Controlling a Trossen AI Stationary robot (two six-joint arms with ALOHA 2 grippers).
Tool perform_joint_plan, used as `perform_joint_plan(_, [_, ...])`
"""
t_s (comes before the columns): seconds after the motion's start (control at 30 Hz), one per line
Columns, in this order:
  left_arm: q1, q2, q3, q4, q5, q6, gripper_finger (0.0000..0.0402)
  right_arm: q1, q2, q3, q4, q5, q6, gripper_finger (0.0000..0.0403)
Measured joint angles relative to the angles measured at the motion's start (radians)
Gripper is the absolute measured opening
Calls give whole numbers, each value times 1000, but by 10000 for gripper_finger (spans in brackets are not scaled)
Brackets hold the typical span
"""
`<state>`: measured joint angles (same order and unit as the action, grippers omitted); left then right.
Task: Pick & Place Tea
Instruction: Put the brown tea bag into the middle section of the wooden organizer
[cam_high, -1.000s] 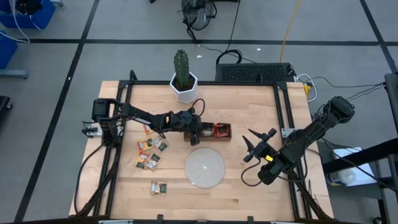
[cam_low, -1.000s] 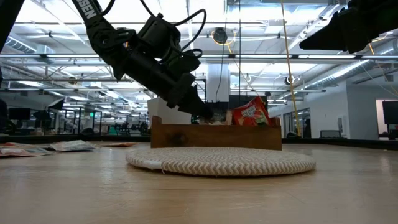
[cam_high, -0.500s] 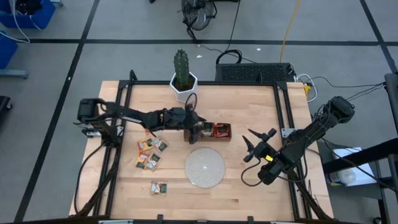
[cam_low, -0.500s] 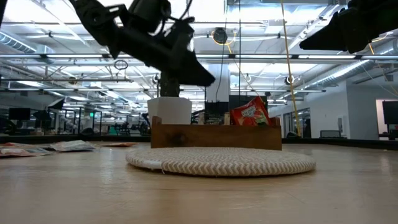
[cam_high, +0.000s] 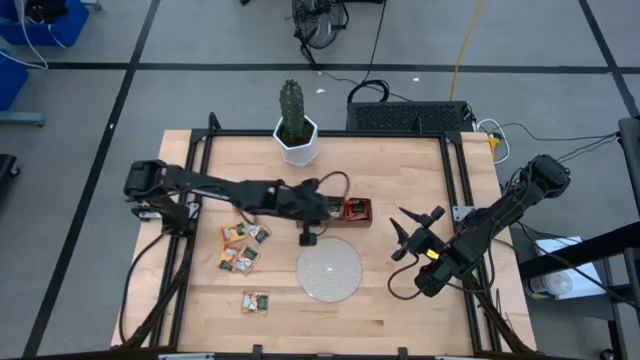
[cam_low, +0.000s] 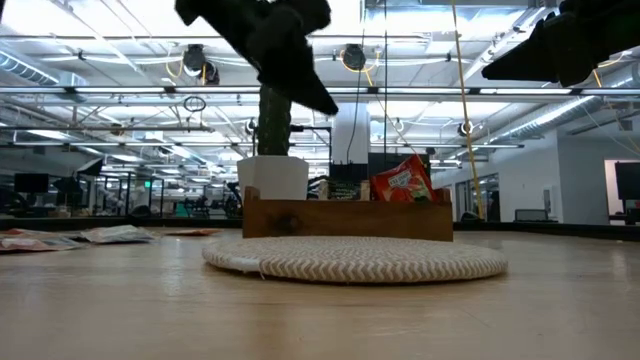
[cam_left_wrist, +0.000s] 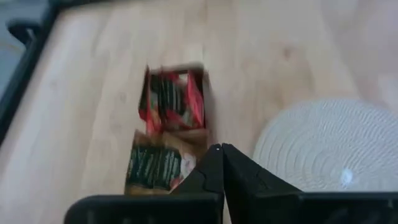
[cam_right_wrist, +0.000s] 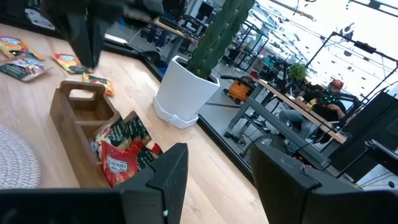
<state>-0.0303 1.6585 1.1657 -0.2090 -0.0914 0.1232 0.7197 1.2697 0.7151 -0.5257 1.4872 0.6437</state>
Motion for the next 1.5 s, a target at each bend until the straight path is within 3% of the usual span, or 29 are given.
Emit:
perform_joint_plan(0.2, [22,150,118,-48,12,15,2,0,0,-5,4,-3,1,160])
perform_joint_plan(0.5, [60,293,174,-147,14,6,1,0,0,-56,40,-3,16,160])
perform_joint_plan(1.5, [88,406,175,-130,65,-75,0,0,0,-59,54,3,-18,160])
